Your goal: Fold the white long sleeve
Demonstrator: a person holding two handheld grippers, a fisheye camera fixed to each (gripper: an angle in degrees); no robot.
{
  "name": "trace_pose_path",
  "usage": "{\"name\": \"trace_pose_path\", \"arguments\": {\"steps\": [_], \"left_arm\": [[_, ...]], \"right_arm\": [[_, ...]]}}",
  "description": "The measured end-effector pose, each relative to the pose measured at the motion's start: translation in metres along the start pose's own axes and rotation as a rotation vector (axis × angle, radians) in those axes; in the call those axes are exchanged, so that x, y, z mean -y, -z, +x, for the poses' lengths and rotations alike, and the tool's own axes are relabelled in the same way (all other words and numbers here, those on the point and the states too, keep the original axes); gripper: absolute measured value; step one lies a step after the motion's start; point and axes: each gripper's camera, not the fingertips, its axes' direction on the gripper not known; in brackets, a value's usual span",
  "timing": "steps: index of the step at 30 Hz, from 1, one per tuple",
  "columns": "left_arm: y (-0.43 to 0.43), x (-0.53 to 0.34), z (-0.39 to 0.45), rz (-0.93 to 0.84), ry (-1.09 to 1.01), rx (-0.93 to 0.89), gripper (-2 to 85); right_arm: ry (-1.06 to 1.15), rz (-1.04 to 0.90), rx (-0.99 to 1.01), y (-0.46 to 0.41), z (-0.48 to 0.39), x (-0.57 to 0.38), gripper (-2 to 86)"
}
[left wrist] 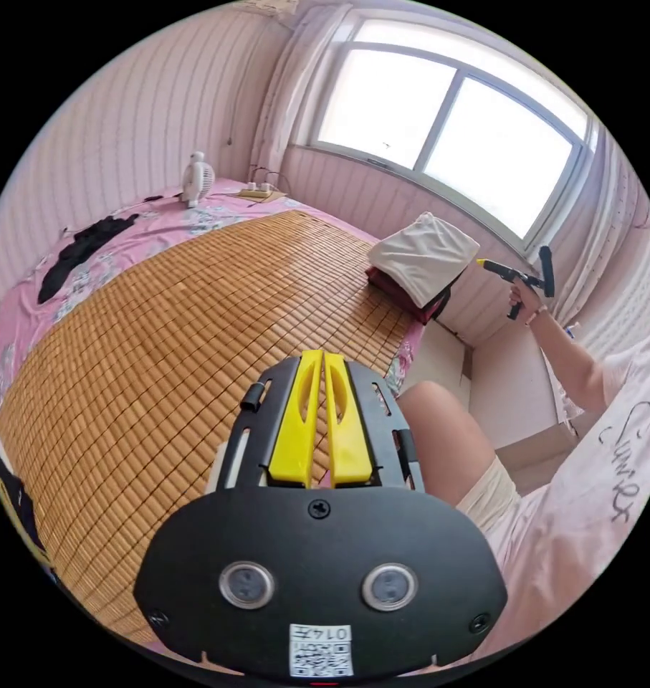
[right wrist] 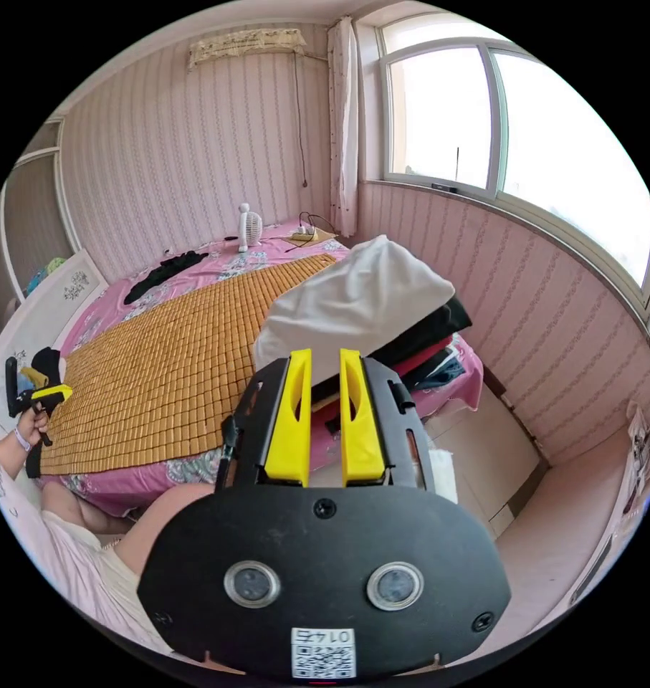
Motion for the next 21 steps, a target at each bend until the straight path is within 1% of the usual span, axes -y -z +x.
{"name": "trace_pose_path", "arguments": {"steps": [2, 5, 9, 11, 12, 14, 15, 17, 18, 20, 21], "left_arm": [[0.039, -0.039, -0.009, 0.020, 0.060, 0.084, -0.9], [0.099, -0.094, -0.023, 0.094, 0.161, 0.185, -0.7], [0.178, -0.160, -0.046, 0.238, 0.263, 0.323, 1.6], [0.209, -0.190, -0.058, 0.290, 0.309, 0.380, 2.9], [0.231, -0.212, -0.068, 0.323, 0.350, 0.416, 3.5], [0.263, -0.248, -0.082, 0.362, 0.411, 0.473, 4.9], [0.284, -0.274, -0.091, 0.382, 0.455, 0.520, 5.4], [0.313, -0.317, -0.105, 0.399, 0.535, 0.584, 6.3], [0.331, -0.347, -0.114, 0.398, 0.595, 0.626, 6.8], [0.354, -0.391, -0.125, 0.382, 0.672, 0.695, 7.2], [0.366, -0.419, -0.131, 0.366, 0.710, 0.743, 7.4]], "right_arm": [[0.026, -0.014, 0.035, 0.011, -0.033, -0.046, 5.8], [0.051, -0.068, 0.078, 0.015, -0.082, -0.083, 5.1], [0.145, -0.084, 0.172, 0.008, -0.160, -0.103, 5.0], [0.271, -0.082, 0.224, -0.003, -0.230, -0.107, 5.1], [0.305, -0.083, 0.244, -0.006, -0.249, -0.107, 5.2], [0.441, -0.066, 0.361, -0.016, -0.329, -0.112, 5.8], [0.474, -0.060, 0.395, -0.019, -0.351, -0.113, 6.1], [0.613, -0.074, 0.530, -0.031, -0.440, -0.121, 7.1], [0.650, -0.082, 0.562, -0.035, -0.464, -0.124, 7.3], [0.806, -0.111, 0.677, -0.047, -0.560, -0.139, 8.0], [0.841, -0.121, 0.710, -0.050, -0.584, -0.143, 8.1]]}}
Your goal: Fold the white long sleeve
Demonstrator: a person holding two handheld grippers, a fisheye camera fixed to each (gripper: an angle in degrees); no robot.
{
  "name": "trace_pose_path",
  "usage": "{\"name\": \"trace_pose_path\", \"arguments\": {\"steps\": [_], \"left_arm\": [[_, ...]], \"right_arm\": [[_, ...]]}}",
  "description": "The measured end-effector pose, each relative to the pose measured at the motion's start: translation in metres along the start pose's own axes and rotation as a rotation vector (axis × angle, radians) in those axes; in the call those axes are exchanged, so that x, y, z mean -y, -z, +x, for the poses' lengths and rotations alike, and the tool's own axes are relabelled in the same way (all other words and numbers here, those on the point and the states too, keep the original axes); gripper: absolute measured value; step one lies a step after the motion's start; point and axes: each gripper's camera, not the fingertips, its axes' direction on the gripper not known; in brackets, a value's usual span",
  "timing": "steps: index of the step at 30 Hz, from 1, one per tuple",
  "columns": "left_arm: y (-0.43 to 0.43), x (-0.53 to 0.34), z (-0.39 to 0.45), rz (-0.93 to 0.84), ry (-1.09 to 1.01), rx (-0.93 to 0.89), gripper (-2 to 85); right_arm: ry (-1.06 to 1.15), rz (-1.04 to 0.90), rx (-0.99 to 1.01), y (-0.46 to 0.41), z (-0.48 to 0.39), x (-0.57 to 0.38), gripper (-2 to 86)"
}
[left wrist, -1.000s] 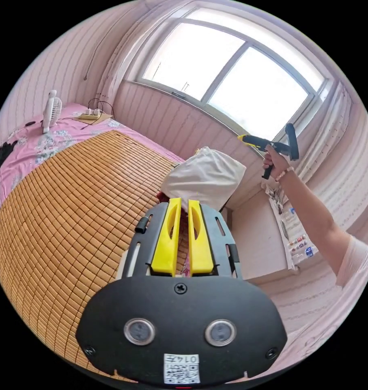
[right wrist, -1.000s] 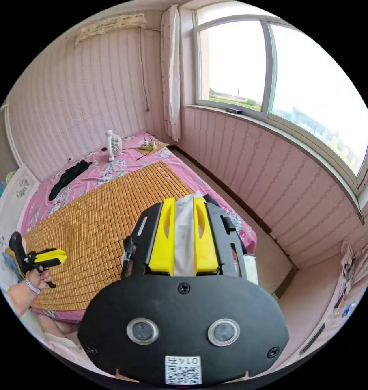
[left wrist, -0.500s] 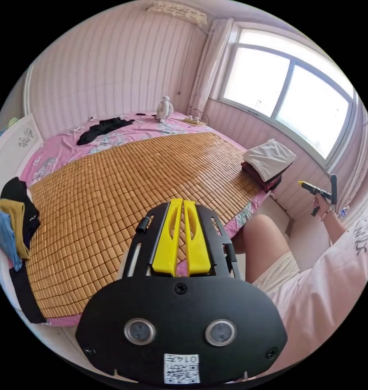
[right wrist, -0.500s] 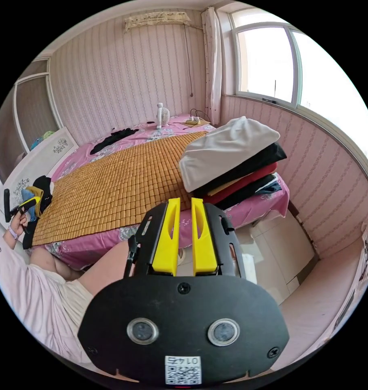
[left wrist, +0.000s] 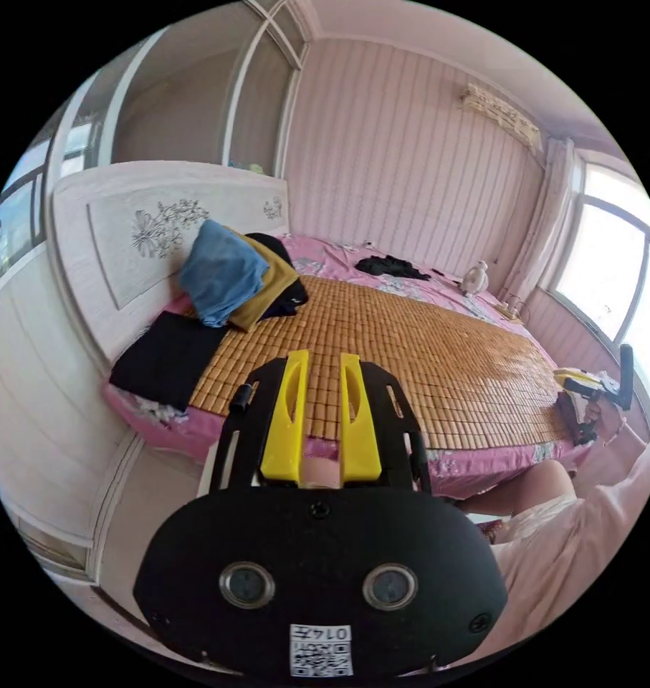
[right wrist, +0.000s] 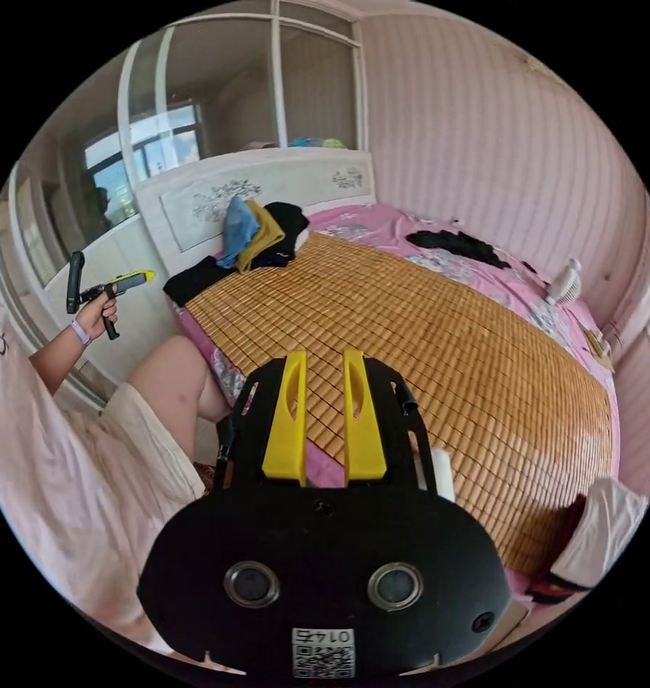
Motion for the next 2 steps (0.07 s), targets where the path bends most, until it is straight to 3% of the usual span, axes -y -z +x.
{"name": "trace_pose_path", "arguments": {"steps": [2], "left_arm": [[0.004, -0.015, -0.039, -0.019, 0.043, 0.069, 7.6]], "right_arm": [[0.132, -0.045, 0.151, -0.065, -0.049, 0.056, 9.1]]}}
